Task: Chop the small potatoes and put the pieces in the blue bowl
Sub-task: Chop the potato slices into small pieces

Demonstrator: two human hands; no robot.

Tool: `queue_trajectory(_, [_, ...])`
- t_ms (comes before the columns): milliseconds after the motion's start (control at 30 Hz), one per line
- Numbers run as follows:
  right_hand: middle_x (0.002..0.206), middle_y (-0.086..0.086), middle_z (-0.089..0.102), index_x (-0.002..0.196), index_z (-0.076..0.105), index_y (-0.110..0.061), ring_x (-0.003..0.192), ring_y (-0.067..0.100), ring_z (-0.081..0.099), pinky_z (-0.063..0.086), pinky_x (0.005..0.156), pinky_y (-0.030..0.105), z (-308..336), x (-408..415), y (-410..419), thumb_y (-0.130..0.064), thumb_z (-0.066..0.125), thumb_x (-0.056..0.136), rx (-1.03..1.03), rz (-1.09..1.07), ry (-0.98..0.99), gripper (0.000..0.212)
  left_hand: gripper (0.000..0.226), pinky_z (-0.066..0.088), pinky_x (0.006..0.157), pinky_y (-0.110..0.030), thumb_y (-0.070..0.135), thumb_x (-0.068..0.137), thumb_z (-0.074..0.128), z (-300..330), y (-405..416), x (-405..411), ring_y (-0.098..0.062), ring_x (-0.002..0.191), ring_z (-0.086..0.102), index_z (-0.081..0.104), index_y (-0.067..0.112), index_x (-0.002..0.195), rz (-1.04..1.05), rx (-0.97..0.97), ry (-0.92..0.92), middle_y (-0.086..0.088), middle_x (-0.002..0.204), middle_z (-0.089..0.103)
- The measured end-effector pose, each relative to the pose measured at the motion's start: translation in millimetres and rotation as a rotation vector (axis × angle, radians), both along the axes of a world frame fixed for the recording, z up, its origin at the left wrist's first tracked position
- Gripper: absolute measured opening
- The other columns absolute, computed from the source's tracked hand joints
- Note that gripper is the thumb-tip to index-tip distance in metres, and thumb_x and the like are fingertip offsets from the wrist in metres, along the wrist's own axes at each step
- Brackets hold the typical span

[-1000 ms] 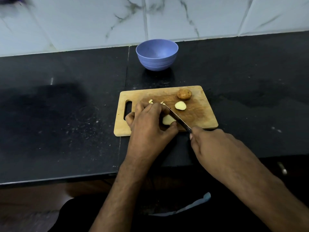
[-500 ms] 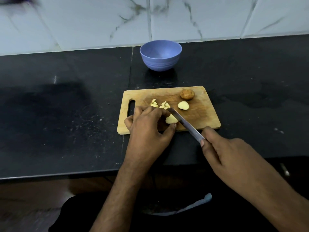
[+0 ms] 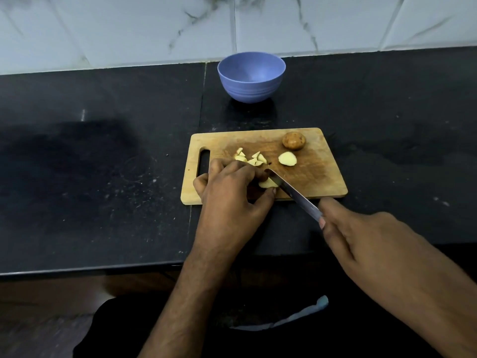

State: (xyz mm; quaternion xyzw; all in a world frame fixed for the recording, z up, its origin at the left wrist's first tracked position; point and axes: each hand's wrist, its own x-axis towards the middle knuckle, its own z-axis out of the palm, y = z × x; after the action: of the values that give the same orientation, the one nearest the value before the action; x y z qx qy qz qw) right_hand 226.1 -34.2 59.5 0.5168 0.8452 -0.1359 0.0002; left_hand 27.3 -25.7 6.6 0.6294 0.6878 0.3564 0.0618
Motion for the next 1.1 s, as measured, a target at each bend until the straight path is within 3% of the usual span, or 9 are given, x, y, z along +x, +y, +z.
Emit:
queue_trajectory(167, [0.064,0.000,0.052,0.090,0.017,-0.039,0.051,0.008,0.050,0.037,0.046,0.025,-8,-14,6,-0.041,0.022,0.103,0.002,-0.022,-0.031,0.015,0.022,0.021,0.089,-0.032,0.042,0.081,0.078,-1,1,0,-0.006,0.115,0.043,0.071,0.033,0.100,0.014,0.016,-0.005,0.021,0.101,0.062])
queue_trajectory(300, [0.070,-0.001,0.052,0.103,0.023,-0.034,0.057,0.012,0.048,0.040,0.051,0.031,-19,-25,10,-0.036,0.024,0.105,0.050,-0.008,-0.052,0.003,0.022,0.019,0.087,-0.030,0.042,0.079,0.077,1,-1,1,-0.005,0.114,0.043,0.070,0.033,0.098,0.056,0.008,-0.019,0.022,0.099,0.062])
queue_trajectory(467, [0.057,-0.002,0.053,0.086,0.032,-0.031,0.046,0.010,0.051,0.038,0.044,0.027,-17,-13,17,-0.043,0.028,0.102,0.051,0.026,0.149,0.021,0.025,0.020,0.089,-0.031,0.043,0.079,0.079,4,-7,1,-0.003,0.115,0.042,0.067,0.034,0.099,0.068,-0.006,-0.077,0.025,0.096,0.057])
queue_trajectory(600, [0.047,-0.002,0.047,0.083,0.038,-0.031,0.043,0.009,0.051,0.036,0.036,0.024,-11,-2,10,-0.042,0.033,0.100,0.079,0.002,0.219,0.020,0.024,0.020,0.086,-0.031,0.046,0.079,0.078,2,-9,0,-0.004,0.112,0.043,0.066,0.035,0.097,0.072,0.000,-0.069,0.022,0.097,0.062])
queue_trajectory(933, [0.058,-0.007,0.050,0.090,0.030,-0.039,0.046,0.007,0.051,0.032,0.044,0.018,-1,-4,-7,-0.049,0.020,0.099,0.030,0.020,0.033,0.016,0.022,0.011,0.077,-0.019,0.040,0.078,0.082,4,-10,-1,-0.007,0.113,0.051,0.074,0.031,0.097,0.104,0.005,-0.105,0.019,0.094,0.065])
queue_trajectory(1100, [0.066,-0.003,0.053,0.096,0.023,-0.041,0.054,0.007,0.052,0.041,0.049,0.022,-2,-10,-8,-0.047,0.019,0.101,0.000,-0.006,-0.040,0.009,0.022,0.019,0.091,-0.024,0.038,0.078,0.083,3,-9,-2,-0.006,0.111,0.050,0.075,0.031,0.097,0.120,0.011,-0.135,0.031,0.086,0.050])
